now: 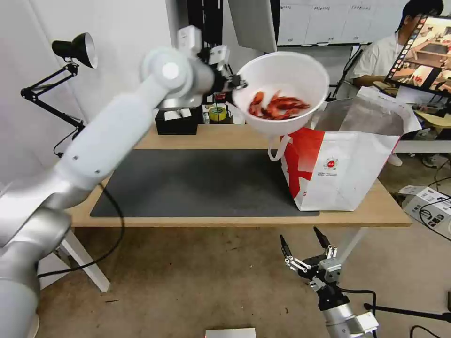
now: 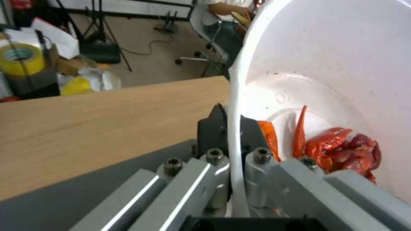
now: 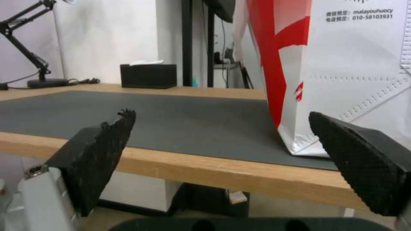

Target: Pick up the trash from the table and place it into the takeout bag.

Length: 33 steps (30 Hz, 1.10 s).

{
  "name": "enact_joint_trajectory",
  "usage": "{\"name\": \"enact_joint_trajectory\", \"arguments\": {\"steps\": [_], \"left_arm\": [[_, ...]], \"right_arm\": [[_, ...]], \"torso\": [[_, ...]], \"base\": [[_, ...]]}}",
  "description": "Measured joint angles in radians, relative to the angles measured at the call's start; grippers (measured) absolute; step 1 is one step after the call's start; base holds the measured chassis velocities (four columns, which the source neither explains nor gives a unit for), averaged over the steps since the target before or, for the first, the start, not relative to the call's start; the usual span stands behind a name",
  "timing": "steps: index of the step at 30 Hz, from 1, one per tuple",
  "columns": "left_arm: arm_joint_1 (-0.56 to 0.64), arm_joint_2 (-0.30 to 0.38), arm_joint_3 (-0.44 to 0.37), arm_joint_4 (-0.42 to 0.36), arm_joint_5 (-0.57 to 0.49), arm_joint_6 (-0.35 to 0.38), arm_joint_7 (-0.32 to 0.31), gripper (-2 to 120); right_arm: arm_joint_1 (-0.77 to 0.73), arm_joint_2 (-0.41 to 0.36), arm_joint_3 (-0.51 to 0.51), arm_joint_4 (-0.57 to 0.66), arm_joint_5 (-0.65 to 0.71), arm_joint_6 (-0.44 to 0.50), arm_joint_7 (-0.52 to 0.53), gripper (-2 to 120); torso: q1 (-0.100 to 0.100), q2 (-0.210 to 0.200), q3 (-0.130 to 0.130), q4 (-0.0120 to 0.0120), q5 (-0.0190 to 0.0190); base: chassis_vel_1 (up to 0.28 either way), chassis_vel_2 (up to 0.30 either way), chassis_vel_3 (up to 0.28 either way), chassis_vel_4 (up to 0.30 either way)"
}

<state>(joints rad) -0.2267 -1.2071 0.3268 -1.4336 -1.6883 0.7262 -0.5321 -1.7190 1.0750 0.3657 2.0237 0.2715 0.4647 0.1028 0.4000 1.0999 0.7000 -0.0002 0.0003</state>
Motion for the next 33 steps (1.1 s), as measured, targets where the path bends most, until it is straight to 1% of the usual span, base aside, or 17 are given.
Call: {"name": "enact_joint_trajectory", "arguments": {"steps": [3, 4, 5, 7, 8, 11, 12, 14, 15, 18, 23, 24, 26, 27, 28, 31, 33], "left_arm": [[-0.029, -0.079, 0.02, 0.084, 0.014, 0.0, -0.001, 0], [-0.029, -0.079, 0.02, 0.084, 0.014, 0.0, -0.001, 0], [-0.044, -0.123, 0.031, 0.13, 0.022, -0.001, -0.01, 0], [-0.065, -0.183, 0.045, 0.197, 0.036, -0.005, -0.014, 0], [-0.065, -0.183, 0.045, 0.197, 0.036, -0.005, -0.014, 0], [-0.084, -0.256, 0.053, 0.262, 0.043, -0.01, -0.012, 0], [-0.084, -0.256, 0.053, 0.262, 0.043, -0.01, -0.012, 0], [-0.099, -0.314, 0.056, 0.318, 0.055, -0.014, -0.008, 0], [-0.099, -0.314, 0.056, 0.318, 0.055, -0.014, -0.008, 0], [-0.11, -0.366, 0.058, 0.376, 0.077, -0.033, -0.01, 0], [-0.124, -0.387, 0.068, 0.405, 0.119, -0.064, -0.006, 0], [-0.125, -0.39, 0.078, 0.41, 0.138, -0.082, 0.0, 0], [-0.121, -0.39, 0.098, 0.409, 0.198, -0.113, 0.025, 0], [-0.109, -0.379, 0.135, 0.39, 0.275, -0.148, 0.054, 0], [-0.109, -0.379, 0.135, 0.39, 0.275, -0.148, 0.054, 0], [-0.081, -0.343, 0.223, 0.343, 0.423, -0.239, 0.085, 0], [-0.074, -0.333, 0.24, 0.329, 0.446, -0.252, 0.089, 0]], "right_arm": [[0.0, 0.0, 0.0, 0.0, 0.0, 0.0, 0.0, 100], [0.0, 0.0, 0.0, 0.0, 0.0, 0.0, 0.0, 100], [0.0, 0.0, 0.0, 0.0, 0.0, 0.0, 0.0, 100], [0.0, 0.0, 0.0, 0.0, 0.0, 0.0, 0.0, 100], [0.0, 0.0, 0.0, 0.0, 0.0, 0.0, 0.0, 100], [0.0, 0.0, 0.0, 0.0, 0.0, 0.0, 0.0, 100], [0.0, 0.0, 0.0, 0.0, 0.0, 0.0, 0.0, 100], [0.0, 0.0, 0.0, 0.0, 0.0, 0.0, 0.0, 100], [0.0, 0.0, 0.0, 0.0, 0.0, 0.0, 0.0, 100], [0.0, 0.0, 0.0, 0.0, 0.0, 0.0, 0.0, 100], [0.0, 0.0, 0.0, 0.0, 0.0, 0.0, 0.0, 100], [0.0, 0.0, 0.0, 0.0, 0.0, 0.0, 0.0, 100], [0.0, 0.0, 0.0, 0.0, 0.0, 0.0, 0.0, 100], [0.0, 0.0, 0.0, 0.0, 0.0, 0.0, 0.0, 100], [0.0, 0.0, 0.0, 0.0, 0.0, 0.0, 0.0, 100], [0.0, 0.0, 0.0, 0.0, 0.0, 0.0, 0.0, 100], [0.0, 0.0, 0.0, 0.0, 0.0, 0.0, 0.0, 100]], "torso": [[0.0, 0.0, 0.0, 0.0003, -0.0002], [0.0, 0.0, 0.0, 0.0003, -0.0002], [0.0, 0.0, 0.0, 0.0001, -0.0001], [0.0, 0.0, 0.0, 0.0, 0.0001], [0.0, 0.0, 0.0, 0.0, 0.0001], [0.0, 0.0, 0.0, 0.0, 0.0], [0.0, 0.0, 0.0, 0.0, 0.0], [0.0, 0.0, 0.0, -0.0001, 0.0], [0.0, 0.0, 0.0, -0.0001, 0.0], [0.0, 0.0, 0.0, -0.0003, 0.0001], [0.0, 0.0, 0.0, 0.0002, -0.0002], [0.0, 0.0, 0.0, 0.0003, -0.0003], [0.0, 0.0, 0.0, 0.0002, -0.0002], [0.0, 0.0, 0.0, 0.0001, -0.0002], [0.0, 0.0, 0.0, 0.0001, -0.0002], [0.0, 0.0, 0.0, 0.0002, -0.0003], [0.0, 0.0, 0.0, 0.0004, -0.0004]], "base": [[0.0, 0.0, 0.0, 0.0], [0.0, 0.0, 0.0, 0.0], [0.0, 0.0, 0.0, 0.0], [0.0, 0.0, 0.0, 0.0], [0.0, 0.0, 0.0, 0.0], [0.0, 0.0, 0.0, 0.0], [0.0, 0.0, 0.0, 0.0], [0.0, 0.0, 0.0, 0.0], [0.0, 0.0, 0.0, 0.0], [0.0, 0.0, 0.0, 0.0], [0.0, 0.0, 0.0, 0.0], [0.0, 0.0, 0.0, 0.0], [0.0, 0.0, 0.0, 0.0], [0.0, 0.0, 0.0, 0.0], [0.0, 0.0, 0.0, 0.0], [0.0, 0.0, 0.0, 0.0], [0.0, 0.0, 0.0, 0.0]]}}
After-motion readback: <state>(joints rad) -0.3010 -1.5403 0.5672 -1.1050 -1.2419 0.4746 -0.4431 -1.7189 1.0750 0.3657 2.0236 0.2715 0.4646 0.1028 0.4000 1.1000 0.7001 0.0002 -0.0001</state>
